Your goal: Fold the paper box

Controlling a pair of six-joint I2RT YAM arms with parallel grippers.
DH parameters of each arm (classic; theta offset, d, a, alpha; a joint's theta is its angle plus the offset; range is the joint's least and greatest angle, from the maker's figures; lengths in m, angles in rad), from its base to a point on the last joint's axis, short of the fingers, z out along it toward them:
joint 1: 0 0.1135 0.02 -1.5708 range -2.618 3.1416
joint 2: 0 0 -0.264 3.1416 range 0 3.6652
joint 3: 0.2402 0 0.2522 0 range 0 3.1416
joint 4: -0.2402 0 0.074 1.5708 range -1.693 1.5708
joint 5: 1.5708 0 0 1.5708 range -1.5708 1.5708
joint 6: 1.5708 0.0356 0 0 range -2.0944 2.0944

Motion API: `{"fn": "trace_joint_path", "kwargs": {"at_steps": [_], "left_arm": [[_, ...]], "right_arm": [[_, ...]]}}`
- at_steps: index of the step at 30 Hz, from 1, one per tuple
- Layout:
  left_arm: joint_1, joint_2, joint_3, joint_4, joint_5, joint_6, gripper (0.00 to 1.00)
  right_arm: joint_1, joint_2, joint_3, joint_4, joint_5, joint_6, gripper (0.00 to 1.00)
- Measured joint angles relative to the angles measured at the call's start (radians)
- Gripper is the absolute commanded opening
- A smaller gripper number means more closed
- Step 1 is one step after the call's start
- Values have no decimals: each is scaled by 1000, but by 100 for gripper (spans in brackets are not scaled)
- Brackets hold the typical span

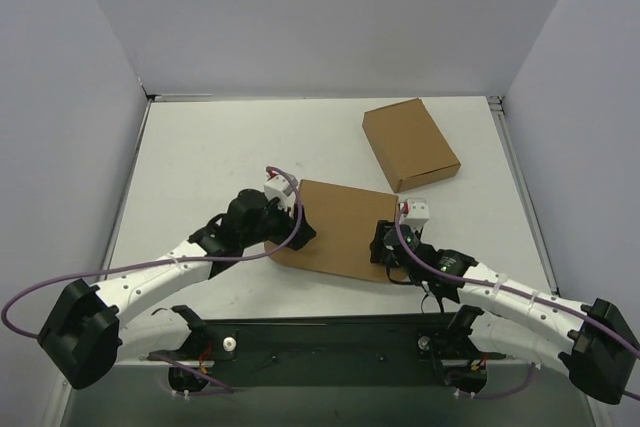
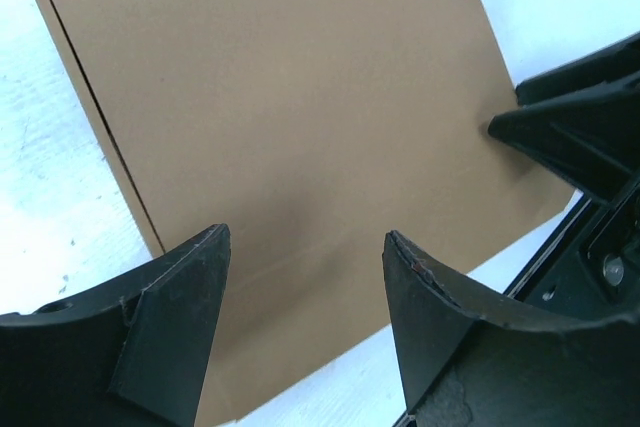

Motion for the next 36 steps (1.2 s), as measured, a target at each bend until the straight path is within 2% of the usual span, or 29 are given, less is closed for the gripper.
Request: {"fn": "trace_joint_path", "kwargs": {"at_steps": [3, 4, 7, 10, 16, 21, 26, 30, 36], "left_arm": [[2, -37, 13, -76, -2, 19, 76], [5, -52, 27, -113, -2, 31, 77], [29, -98, 96, -224, -8, 72, 79], [87, -143, 165, -295, -6, 117, 79], [214, -181, 211, -351, 12, 196, 80], [283, -153, 196, -375, 41, 232, 80], [307, -127, 191, -398, 63, 253, 80], [311, -129, 184, -402, 74, 262, 80], [312, -131, 178, -409, 78, 272, 80]], "right_arm": [[-8, -20, -2, -4, -34, -8, 59], [-7, -35, -2, -16, -48, -21, 67], [6, -93, 14, -71, -79, -96, 78], [46, -110, 84, -115, -80, -203, 82], [157, 8, 220, -134, -32, -394, 83], [241, 143, 236, -140, 0, -489, 87], [404, 303, 286, -141, 102, -596, 89], [419, 402, 320, -138, 140, -643, 89], [462, 447, 338, -162, 189, -665, 89]]}}
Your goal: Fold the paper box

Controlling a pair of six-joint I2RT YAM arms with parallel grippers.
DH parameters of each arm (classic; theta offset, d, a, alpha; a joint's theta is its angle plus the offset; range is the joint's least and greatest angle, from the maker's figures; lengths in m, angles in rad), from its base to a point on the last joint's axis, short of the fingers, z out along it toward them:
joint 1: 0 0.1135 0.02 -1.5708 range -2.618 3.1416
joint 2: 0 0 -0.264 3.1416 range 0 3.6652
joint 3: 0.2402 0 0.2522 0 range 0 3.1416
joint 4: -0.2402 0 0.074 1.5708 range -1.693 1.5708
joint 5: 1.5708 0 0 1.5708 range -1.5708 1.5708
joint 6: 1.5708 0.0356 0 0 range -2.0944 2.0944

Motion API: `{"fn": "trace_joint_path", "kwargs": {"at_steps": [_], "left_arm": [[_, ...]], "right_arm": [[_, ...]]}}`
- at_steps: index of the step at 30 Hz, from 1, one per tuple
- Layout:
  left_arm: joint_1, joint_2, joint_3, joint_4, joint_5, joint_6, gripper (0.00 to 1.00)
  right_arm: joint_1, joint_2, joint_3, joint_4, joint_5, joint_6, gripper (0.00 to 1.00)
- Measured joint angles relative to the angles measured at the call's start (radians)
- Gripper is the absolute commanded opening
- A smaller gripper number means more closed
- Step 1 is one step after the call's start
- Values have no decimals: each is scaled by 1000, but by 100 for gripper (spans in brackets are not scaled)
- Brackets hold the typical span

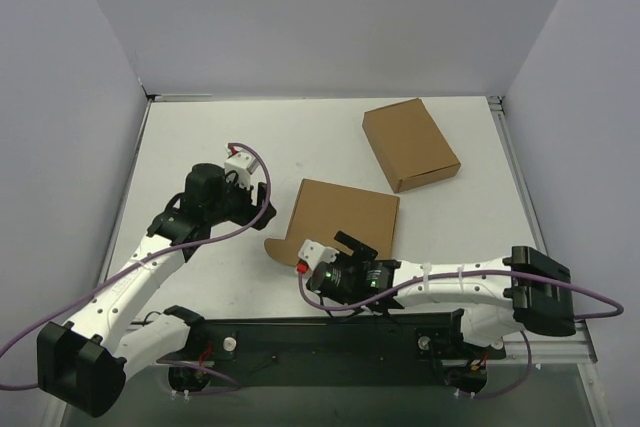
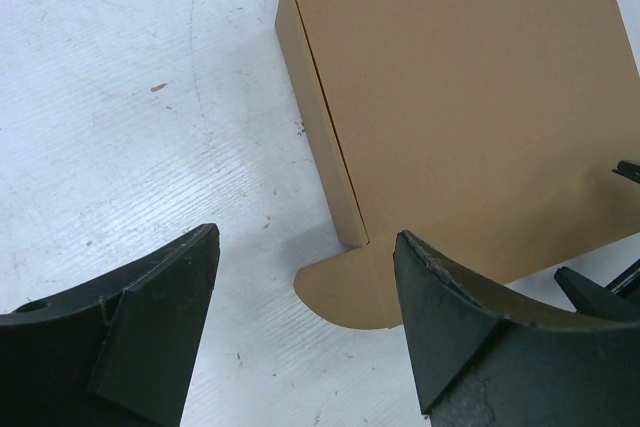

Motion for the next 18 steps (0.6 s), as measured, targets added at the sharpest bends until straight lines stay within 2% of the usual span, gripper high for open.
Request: {"fn": "trace_joint_path", "kwargs": {"at_steps": [8, 11, 16, 17, 18], "left_arm": [[0, 0, 0, -1, 4, 1, 80], [0, 0, 0, -1, 4, 1, 80], [0, 0, 0, -1, 4, 1, 80], [0, 0, 0, 0, 4, 1, 80], [0, 0, 0, 0, 4, 1, 80]], "right_arm": [[68, 140, 42, -6, 179, 38, 87], [82, 222, 51, -8, 294, 63, 81], [102, 297, 64, -13, 454, 82, 51], [108, 299, 66, -13, 477, 82, 37], [111, 299, 68, -13, 497, 76, 30]]}}
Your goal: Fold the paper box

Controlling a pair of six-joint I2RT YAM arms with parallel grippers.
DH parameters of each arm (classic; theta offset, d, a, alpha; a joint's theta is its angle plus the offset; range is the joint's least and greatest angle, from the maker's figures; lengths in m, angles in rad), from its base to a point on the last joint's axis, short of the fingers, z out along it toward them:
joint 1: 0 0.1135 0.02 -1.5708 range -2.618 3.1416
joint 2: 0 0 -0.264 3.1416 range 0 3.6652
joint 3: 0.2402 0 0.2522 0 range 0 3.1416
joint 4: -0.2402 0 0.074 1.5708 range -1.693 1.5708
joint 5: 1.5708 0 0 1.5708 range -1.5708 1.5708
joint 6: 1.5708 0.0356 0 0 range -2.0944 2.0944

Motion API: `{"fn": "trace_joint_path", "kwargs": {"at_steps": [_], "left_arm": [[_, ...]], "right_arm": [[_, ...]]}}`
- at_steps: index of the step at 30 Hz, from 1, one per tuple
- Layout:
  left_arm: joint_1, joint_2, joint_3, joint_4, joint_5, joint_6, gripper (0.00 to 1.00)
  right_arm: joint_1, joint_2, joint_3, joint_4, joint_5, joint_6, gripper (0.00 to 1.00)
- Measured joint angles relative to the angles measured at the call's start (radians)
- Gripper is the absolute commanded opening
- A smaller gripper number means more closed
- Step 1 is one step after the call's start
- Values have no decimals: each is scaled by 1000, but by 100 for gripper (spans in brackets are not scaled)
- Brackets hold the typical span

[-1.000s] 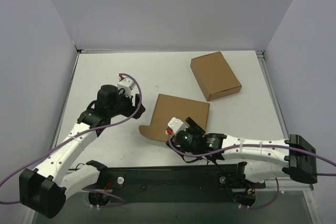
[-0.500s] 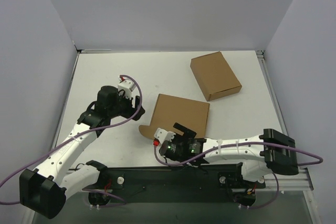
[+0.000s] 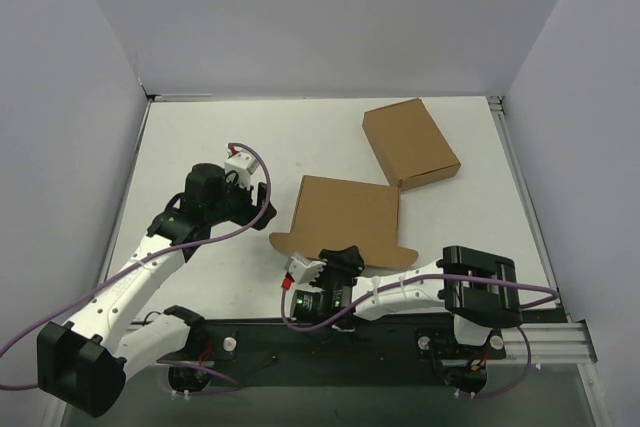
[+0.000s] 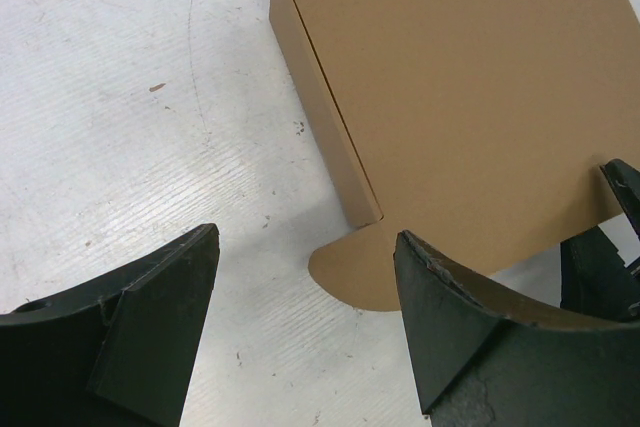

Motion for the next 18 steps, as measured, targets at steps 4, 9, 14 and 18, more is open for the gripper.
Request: {"fn": "trace_joint_path", "kwargs": {"at_steps": [4, 9, 14, 18], "left_arm": [[0, -1, 0, 0, 0, 0, 80], [2, -27, 0, -1, 2, 0, 81], [20, -84, 1, -3, 17, -8, 81], [39, -143, 34, -35, 19, -21, 82]], "right_arm": [[19, -1, 8, -2, 50, -45, 16], [37, -42, 62, -103, 23, -121, 5], [34, -116, 221, -255, -69, -173, 0], [-4, -180, 376, -376, -217, -198, 0]]}}
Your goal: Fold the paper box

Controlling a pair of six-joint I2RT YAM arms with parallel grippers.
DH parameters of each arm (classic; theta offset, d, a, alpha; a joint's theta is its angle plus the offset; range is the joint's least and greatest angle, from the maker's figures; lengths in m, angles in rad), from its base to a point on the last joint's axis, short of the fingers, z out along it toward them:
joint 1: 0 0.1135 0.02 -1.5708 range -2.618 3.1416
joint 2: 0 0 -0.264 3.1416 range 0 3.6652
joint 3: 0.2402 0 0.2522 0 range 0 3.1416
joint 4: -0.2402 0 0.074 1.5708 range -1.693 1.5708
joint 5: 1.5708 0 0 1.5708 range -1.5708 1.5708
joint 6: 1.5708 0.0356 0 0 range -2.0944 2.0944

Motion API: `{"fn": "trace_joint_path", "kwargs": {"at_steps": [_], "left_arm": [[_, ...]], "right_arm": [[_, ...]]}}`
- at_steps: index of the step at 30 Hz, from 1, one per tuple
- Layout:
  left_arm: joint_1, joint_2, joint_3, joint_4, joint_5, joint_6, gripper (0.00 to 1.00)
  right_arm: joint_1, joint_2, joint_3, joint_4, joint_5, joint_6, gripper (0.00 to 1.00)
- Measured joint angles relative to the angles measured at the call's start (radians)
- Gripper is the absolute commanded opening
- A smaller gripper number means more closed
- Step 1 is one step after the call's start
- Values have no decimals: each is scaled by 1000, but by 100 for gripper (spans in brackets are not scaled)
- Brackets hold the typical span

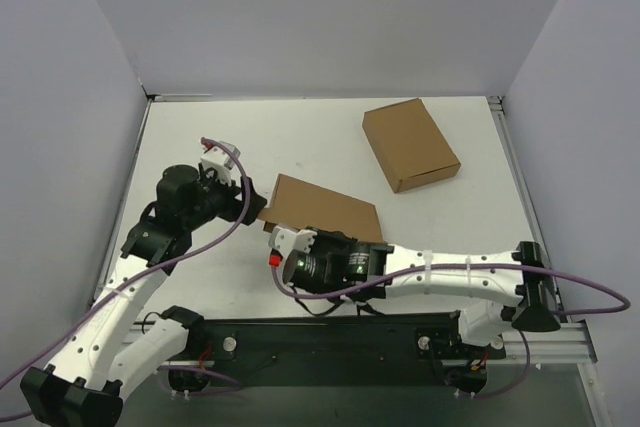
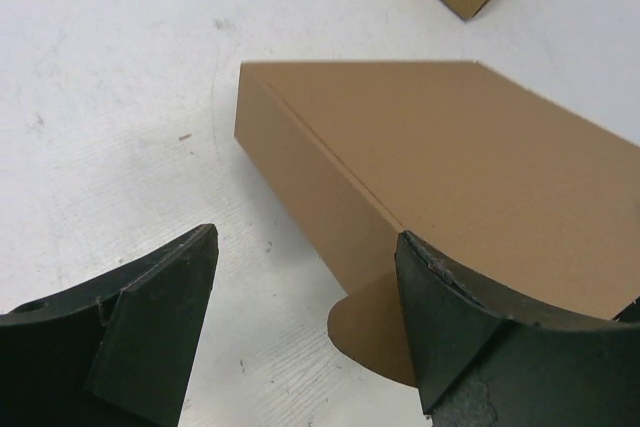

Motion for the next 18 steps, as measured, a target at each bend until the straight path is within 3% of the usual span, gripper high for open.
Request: {"fn": "trace_joint_path", "kwargs": {"at_steps": [12, 18], "left_arm": [[40, -97, 239, -104, -106, 31, 85], [41, -115, 266, -98, 59, 157, 87]], "right_arm": [[-268, 3, 390, -337, -443, -78, 0], [-415, 31, 468, -378, -628, -151, 0]]}}
